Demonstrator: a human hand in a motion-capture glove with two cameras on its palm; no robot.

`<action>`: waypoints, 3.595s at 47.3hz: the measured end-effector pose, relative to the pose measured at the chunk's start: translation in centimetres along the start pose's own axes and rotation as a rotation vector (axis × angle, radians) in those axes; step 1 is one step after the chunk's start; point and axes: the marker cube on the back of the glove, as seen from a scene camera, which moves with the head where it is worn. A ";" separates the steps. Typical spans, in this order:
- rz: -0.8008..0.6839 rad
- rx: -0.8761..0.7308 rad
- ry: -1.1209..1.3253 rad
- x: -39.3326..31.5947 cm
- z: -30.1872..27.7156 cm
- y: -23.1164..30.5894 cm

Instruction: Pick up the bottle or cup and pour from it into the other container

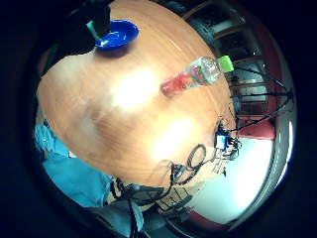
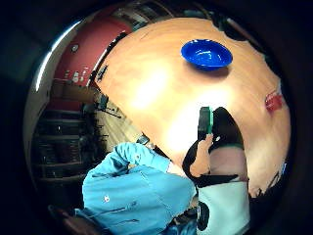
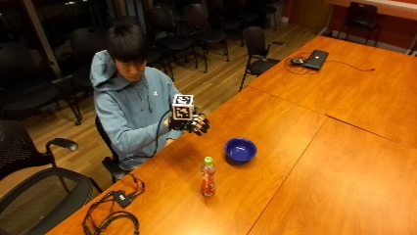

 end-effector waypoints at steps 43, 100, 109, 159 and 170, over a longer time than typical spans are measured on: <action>0.173 0.047 0.002 13.4 -3.6 5.4; 0.225 0.379 -0.496 26.3 2.5 4.0; 0.248 0.409 -0.632 26.2 3.9 2.5; 0.210 0.397 -1.022 23.2 8.2 -7.0; 0.200 0.526 -1.071 21.5 7.9 -9.2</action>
